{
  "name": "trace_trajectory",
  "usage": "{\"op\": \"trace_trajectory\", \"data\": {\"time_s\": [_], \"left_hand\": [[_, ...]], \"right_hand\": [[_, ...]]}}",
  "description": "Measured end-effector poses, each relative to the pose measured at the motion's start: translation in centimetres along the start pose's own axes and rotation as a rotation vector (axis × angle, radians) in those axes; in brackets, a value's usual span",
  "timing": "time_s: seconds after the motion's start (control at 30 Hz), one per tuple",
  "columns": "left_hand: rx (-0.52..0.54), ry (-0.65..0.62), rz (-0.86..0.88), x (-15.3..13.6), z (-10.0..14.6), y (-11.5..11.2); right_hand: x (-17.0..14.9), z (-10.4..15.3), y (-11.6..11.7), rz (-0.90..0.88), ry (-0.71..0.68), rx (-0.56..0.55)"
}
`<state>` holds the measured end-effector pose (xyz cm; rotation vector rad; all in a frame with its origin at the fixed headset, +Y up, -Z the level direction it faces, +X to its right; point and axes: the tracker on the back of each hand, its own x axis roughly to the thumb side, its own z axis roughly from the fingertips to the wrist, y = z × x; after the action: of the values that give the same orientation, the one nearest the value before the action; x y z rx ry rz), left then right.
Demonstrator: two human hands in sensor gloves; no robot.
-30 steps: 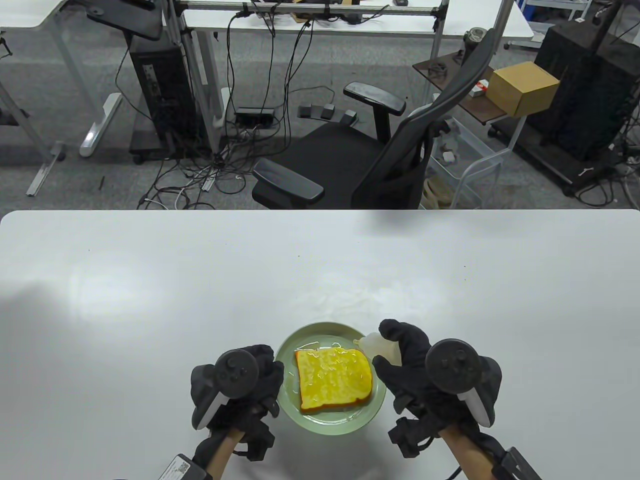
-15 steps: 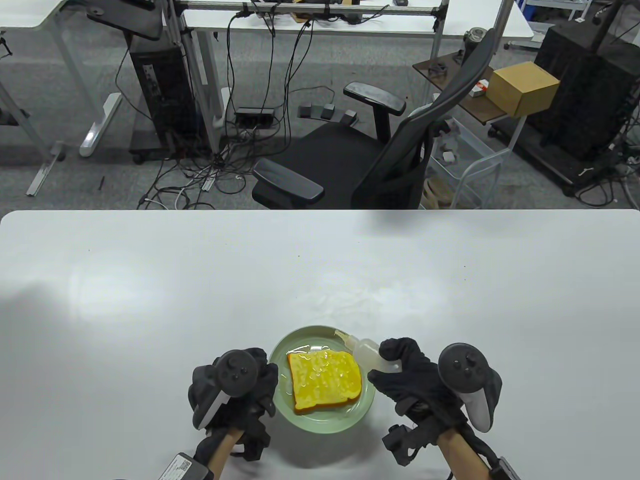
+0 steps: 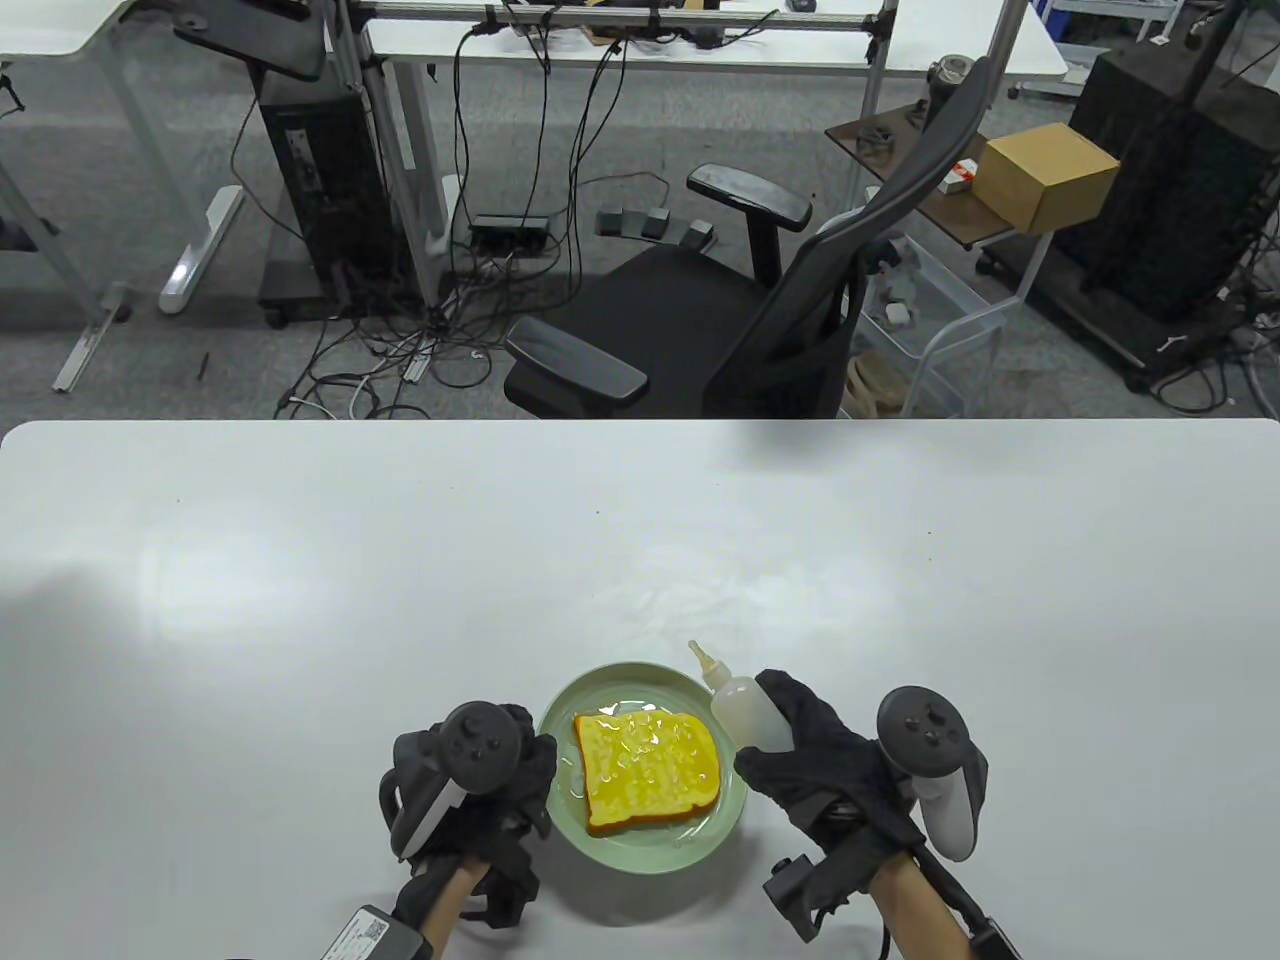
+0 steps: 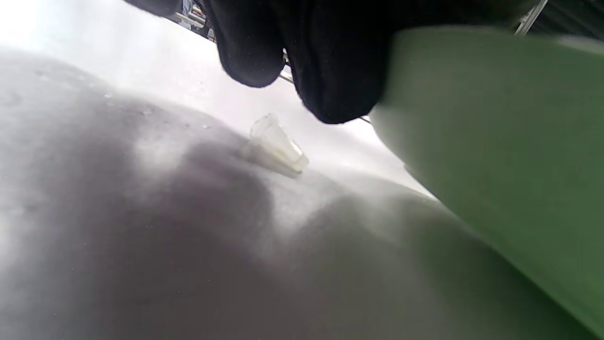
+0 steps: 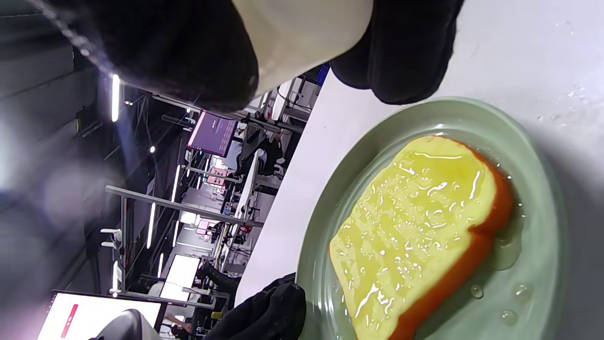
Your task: Squeeze honey bottle to draw zigzag on toast
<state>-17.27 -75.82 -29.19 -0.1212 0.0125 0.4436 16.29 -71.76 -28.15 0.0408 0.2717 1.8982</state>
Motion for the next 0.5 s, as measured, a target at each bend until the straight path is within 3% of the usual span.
{"op": "trace_trajectory", "data": {"time_s": [0.13, 0.3, 0.4, 0.5], "left_hand": [[-0.01, 0.029, 0.04, -0.2, -0.1, 0.2], [0.007, 0.039, -0.007, -0.3, 0.0, 0.1], [0.03, 0.037, -0.024, -0.2, 0.0, 0.2], [0.054, 0.038, -0.04, -0.2, 0.0, 0.2]], "right_hand": [[-0.1, -0.3, 0.5, -0.016, 0.004, 0.014], [-0.6, -0.9, 0.9, -0.174, 0.031, 0.052], [-0.9, -1.0, 1.0, -0.174, 0.017, 0.084], [-1.0, -1.1, 1.1, -0.148, 0.008, 0.046]]}}
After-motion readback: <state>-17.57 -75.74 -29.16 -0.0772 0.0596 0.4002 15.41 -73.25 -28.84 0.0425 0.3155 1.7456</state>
